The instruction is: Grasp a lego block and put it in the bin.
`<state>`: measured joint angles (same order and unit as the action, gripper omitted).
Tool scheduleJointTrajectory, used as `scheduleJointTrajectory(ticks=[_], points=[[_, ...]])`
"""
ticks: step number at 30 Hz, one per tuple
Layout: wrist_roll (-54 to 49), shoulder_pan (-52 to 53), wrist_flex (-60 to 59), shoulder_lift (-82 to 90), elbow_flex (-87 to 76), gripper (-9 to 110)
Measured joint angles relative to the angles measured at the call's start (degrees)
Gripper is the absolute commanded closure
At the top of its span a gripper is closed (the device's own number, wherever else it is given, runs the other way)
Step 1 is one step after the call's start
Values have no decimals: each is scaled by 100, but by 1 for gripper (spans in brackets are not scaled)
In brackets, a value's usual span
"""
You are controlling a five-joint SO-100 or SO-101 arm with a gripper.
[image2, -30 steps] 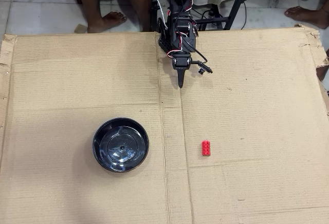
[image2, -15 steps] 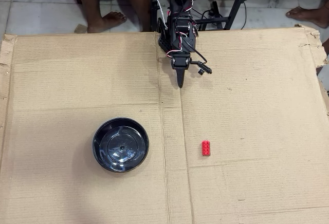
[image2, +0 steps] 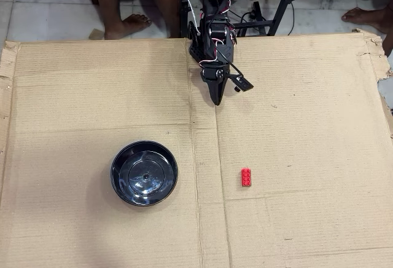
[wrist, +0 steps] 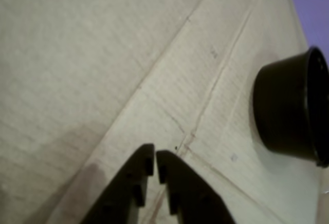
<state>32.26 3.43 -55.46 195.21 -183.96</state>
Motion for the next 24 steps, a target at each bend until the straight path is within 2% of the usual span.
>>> scheduleJointTrajectory(ticks=[10, 18, 24], points=[[1151, 0, 0, -686, 791, 100], [1547, -9, 0, -2813, 2259, 76], [2294, -105, 0, -4307, 3516, 72]])
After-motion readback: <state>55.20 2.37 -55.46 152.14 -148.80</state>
